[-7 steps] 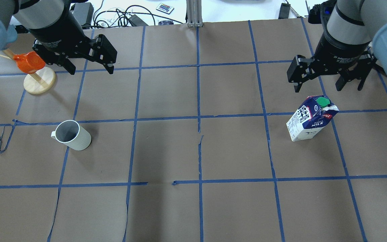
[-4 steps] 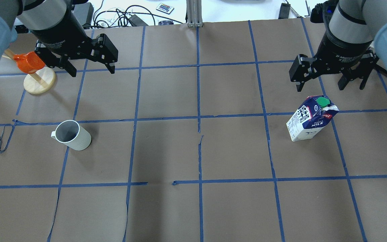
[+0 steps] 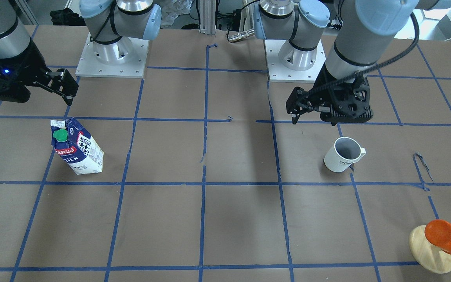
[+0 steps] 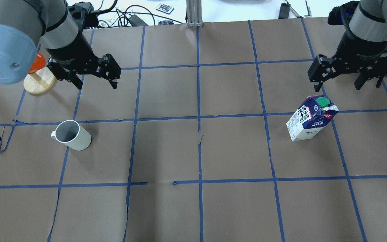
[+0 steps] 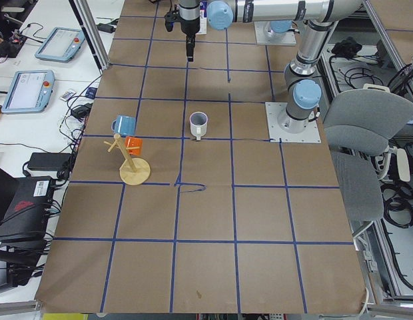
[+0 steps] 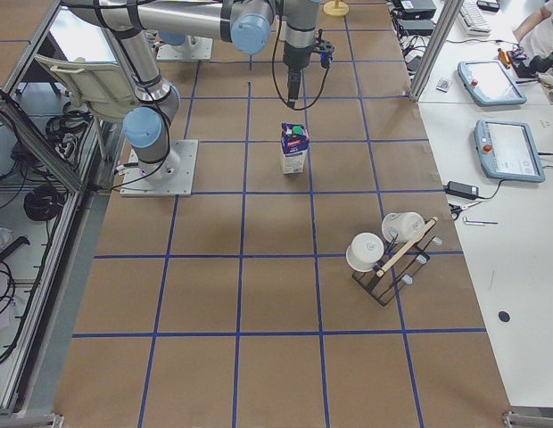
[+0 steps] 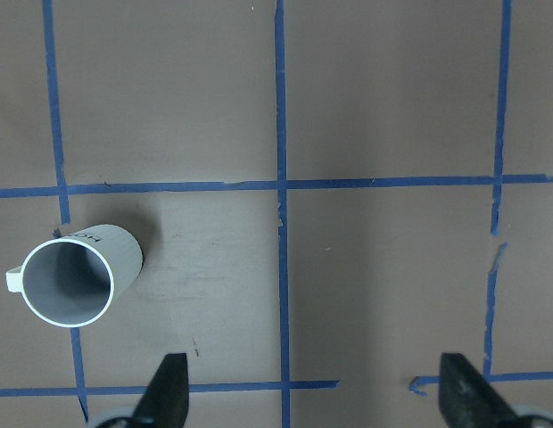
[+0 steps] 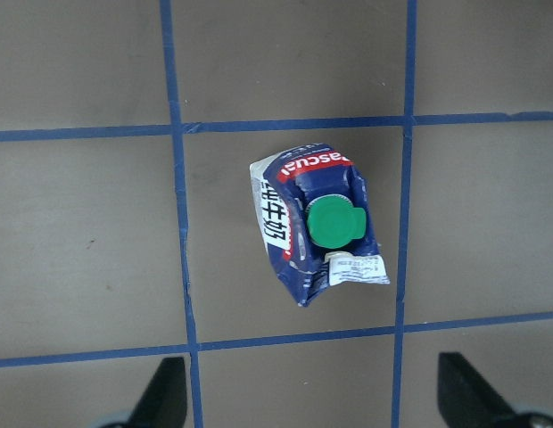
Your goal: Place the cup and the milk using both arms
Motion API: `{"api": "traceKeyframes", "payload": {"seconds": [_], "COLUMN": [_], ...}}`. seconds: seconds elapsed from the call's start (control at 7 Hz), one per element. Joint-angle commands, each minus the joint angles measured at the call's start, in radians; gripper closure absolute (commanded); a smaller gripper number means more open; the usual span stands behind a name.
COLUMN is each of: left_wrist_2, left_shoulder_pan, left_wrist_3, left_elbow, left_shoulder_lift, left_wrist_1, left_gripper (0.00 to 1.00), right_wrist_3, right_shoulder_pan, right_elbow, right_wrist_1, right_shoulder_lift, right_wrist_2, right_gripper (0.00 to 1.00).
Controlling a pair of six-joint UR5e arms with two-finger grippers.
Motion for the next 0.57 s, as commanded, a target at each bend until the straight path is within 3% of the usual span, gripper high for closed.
{"api": "traceKeyframes", "payload": {"seconds": [0.0,0.29,0.43], "left_wrist_2": [0.040,0.038,0.040], "left_shoulder_pan": [0.087,0.164,0.182], "left_wrist_3": [-0.008,0.007,0.039], "left_elbow": [-0.149,-0.228,-0.252], "left_shoulder_lift": [-0.050,-0.073,-0.074], "left_wrist_1": [0.119,0.164,0.193], "left_gripper": [0.00,0.00,0.00], "right_wrist_3": [-0.043,-0.050,-0.069], "right_shoulder_pan": [-0.028,-0.028,-0.028], "right_elbow": [0.001,0.006,0.017], "right_wrist_1": [-0.003,-0.006,-0.084], "right_shoulder_lift": [0.050,0.092,0.112], "right_wrist_2": [0.012,0.016,0.016], "right_gripper": [0.00,0.00,0.00]}}
